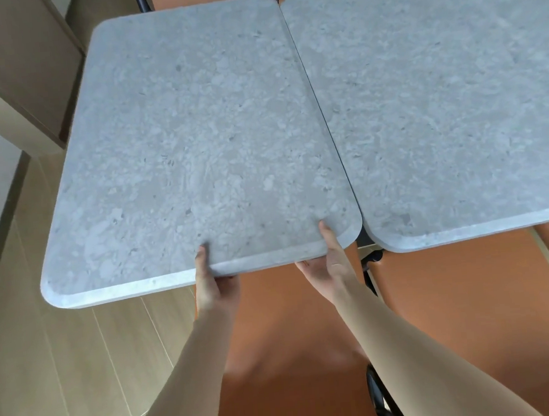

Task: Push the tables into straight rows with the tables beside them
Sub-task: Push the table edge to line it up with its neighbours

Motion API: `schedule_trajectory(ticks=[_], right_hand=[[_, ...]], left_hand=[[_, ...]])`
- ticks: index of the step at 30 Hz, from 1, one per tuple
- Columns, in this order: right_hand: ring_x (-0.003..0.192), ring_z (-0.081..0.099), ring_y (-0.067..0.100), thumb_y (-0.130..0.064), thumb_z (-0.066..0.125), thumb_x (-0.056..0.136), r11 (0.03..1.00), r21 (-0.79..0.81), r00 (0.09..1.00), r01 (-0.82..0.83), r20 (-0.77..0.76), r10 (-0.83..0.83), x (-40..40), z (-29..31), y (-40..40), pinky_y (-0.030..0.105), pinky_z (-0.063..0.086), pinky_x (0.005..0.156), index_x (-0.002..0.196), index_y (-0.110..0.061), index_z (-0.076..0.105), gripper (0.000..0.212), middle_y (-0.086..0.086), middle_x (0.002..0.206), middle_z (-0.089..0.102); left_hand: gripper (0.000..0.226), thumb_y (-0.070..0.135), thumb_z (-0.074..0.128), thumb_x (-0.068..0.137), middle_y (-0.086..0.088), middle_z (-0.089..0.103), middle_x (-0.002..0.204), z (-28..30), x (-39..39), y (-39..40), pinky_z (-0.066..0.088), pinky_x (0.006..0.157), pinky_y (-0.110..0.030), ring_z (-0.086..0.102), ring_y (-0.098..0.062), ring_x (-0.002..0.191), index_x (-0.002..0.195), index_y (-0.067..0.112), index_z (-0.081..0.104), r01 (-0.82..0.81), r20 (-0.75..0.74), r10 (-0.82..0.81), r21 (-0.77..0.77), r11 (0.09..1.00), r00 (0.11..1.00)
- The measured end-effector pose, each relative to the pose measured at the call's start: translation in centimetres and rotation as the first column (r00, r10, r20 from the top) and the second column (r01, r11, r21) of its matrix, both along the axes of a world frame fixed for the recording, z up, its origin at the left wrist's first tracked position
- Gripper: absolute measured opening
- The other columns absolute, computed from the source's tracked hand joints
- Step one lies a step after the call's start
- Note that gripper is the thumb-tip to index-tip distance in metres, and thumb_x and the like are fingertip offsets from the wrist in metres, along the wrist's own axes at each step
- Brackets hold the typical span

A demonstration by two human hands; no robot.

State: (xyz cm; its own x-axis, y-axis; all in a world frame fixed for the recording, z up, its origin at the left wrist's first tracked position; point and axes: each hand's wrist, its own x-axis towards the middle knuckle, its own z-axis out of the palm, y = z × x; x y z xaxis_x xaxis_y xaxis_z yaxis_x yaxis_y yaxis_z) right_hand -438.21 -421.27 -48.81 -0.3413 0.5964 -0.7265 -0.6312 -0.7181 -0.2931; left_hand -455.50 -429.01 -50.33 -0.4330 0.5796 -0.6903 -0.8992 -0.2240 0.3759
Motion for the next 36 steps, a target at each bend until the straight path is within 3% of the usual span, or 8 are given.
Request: schedule_trajectory(ticks=[4, 9, 14, 17, 27, 29, 32, 36], right_hand=[[0.117, 0.069, 0.026, -0.030, 0.066, 0.098, 0.996, 0.078, 0.998, -0.044, -0.046, 0.047, 0.5, -0.3, 0.1, 0.037, 0.054, 0.094, 0.131, -0.015, 0.065, 0.036, 0.007, 0.124, 0.073], [0.114, 0.070, 0.025, -0.027, 0.069, 0.096, 0.992, 0.117, 0.997, -0.048, -0.061, 0.055, 0.8, -0.7, -0.1, 0.037, 0.056, 0.091, 0.133, -0.015, 0.063, 0.039, 0.007, 0.122, 0.074], [0.111, 0.071, 0.026, -0.023, 0.071, 0.095, 0.992, 0.115, 0.997, -0.045, -0.061, 0.052, 1.1, -0.3, -0.5, 0.040, 0.053, 0.103, 0.123, -0.012, 0.066, 0.030, 0.009, 0.112, 0.077], [0.109, 0.071, 0.027, -0.022, 0.073, 0.093, 0.993, 0.102, 0.997, -0.057, -0.053, 0.063, 1.1, -0.3, -0.6, 0.040, 0.054, 0.101, 0.122, -0.010, 0.066, 0.032, 0.010, 0.110, 0.077], [0.108, 0.072, 0.030, -0.019, 0.077, 0.091, 0.994, 0.083, 0.996, -0.075, -0.038, 0.078, 2.0, 0.1, -1.5, 0.045, 0.053, 0.104, 0.117, -0.008, 0.068, 0.030, 0.013, 0.105, 0.078], [0.109, 0.072, 0.030, -0.019, 0.077, 0.090, 0.994, 0.074, 0.996, -0.080, -0.039, 0.083, 2.1, 0.2, -1.8, 0.045, 0.054, 0.104, 0.119, -0.007, 0.068, 0.032, 0.013, 0.107, 0.077], [0.110, 0.071, 0.029, -0.020, 0.076, 0.091, 0.994, 0.071, 0.995, -0.084, -0.044, 0.088, 2.3, 0.3, -1.9, 0.044, 0.054, 0.104, 0.122, -0.008, 0.067, 0.034, 0.013, 0.111, 0.076], [0.111, 0.071, 0.029, -0.020, 0.077, 0.090, 0.996, 0.046, 0.995, -0.079, -0.051, 0.082, 2.4, 0.2, -1.8, 0.044, 0.053, 0.105, 0.122, -0.008, 0.067, 0.035, 0.013, 0.112, 0.076]], left_hand=[[0.040, 0.028, 0.067, 0.097, -0.002, 0.073, 0.125, -0.4, -0.1, -0.3, 0.050, 0.106, -0.036, 0.070, -0.018, 0.115, 0.134, 0.015, 0.062, 0.023, -0.066, -0.019, 0.062, 0.998, 0.998], [0.036, 0.028, 0.067, 0.096, -0.003, 0.074, 0.121, -0.6, -0.5, -0.6, 0.057, 0.091, -0.035, 0.072, -0.019, 0.109, 0.129, 0.015, 0.065, 0.072, -0.053, -0.068, 0.075, 0.995, 0.996], [0.029, 0.026, 0.073, 0.092, -0.004, 0.078, 0.108, -0.1, -0.4, -1.0, 0.061, 0.083, -0.036, 0.077, -0.020, 0.094, 0.118, 0.013, 0.069, 0.078, -0.037, -0.077, 0.043, 0.996, 0.996], [0.025, 0.026, 0.074, 0.091, -0.004, 0.079, 0.103, 0.0, -0.3, -1.2, 0.059, 0.090, -0.037, 0.077, -0.020, 0.092, 0.112, 0.014, 0.070, 0.079, -0.046, -0.077, 0.037, 0.996, 0.996], [0.037, 0.025, 0.078, 0.088, -0.003, 0.078, 0.109, -0.2, -0.3, -2.1, 0.056, 0.100, -0.038, 0.075, -0.021, 0.102, 0.123, 0.016, 0.068, 0.090, -0.023, -0.089, 0.041, 0.995, 0.996], [0.037, 0.025, 0.078, 0.088, -0.003, 0.078, 0.108, 0.0, -0.1, -2.4, 0.057, 0.097, -0.037, 0.076, -0.021, 0.100, 0.122, 0.016, 0.068, 0.083, -0.015, -0.082, 0.034, 0.996, 0.996], [0.033, 0.026, 0.080, 0.085, -0.001, 0.079, 0.102, 0.3, 0.3, -2.6, 0.061, 0.082, -0.035, 0.077, -0.018, 0.091, 0.115, 0.017, 0.070, 0.078, -0.017, -0.078, 0.001, 0.997, 0.997], [0.044, 0.028, 0.078, 0.086, 0.000, 0.077, 0.110, 0.2, 0.2, -2.6, 0.060, 0.088, -0.034, 0.075, -0.017, 0.100, 0.127, 0.018, 0.067, 0.082, -0.028, -0.083, -0.011, 0.997, 0.996]])
